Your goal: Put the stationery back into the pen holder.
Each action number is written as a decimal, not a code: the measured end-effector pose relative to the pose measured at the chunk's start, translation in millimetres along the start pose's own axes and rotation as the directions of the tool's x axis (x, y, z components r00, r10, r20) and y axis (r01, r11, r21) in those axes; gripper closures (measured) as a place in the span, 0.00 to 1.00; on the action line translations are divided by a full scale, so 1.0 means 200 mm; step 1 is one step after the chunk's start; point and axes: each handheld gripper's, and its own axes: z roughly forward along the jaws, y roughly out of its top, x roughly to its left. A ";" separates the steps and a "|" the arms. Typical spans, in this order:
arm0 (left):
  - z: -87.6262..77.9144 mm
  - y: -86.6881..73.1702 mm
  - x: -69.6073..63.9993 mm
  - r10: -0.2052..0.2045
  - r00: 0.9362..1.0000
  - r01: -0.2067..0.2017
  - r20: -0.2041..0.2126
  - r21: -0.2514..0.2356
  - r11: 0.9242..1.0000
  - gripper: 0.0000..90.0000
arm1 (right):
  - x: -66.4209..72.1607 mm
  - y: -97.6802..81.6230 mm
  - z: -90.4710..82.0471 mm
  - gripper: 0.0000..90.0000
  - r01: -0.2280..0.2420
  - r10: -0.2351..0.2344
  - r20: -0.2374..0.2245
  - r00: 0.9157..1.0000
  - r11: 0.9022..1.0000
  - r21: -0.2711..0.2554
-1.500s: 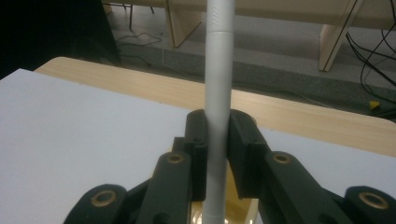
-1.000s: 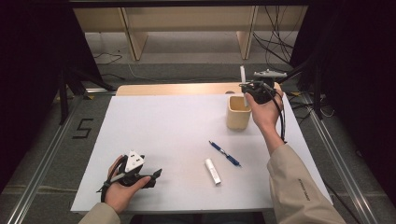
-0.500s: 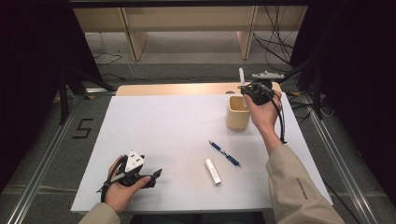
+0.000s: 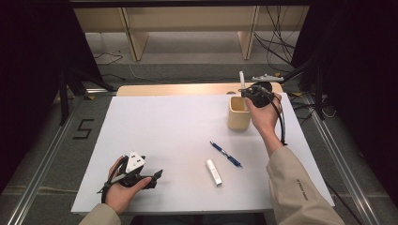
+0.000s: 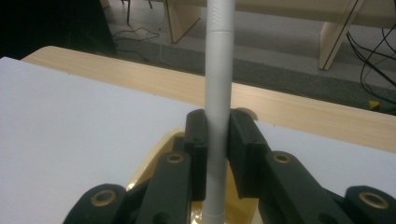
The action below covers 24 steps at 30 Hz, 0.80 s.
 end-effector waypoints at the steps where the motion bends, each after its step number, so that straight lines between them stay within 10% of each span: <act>1: 0.00 0.00 0.00 0.000 1.000 0.000 0.001 0.000 1.000 0.19 | 0.00 0.00 0.00 0.87 -0.002 0.002 -0.002 1.000 1.000 0.002; 24: 0.00 0.00 0.00 0.001 1.000 -0.001 0.000 0.000 1.000 0.19 | -0.01 -0.04 -0.02 0.61 0.022 -0.023 0.006 1.000 0.998 0.058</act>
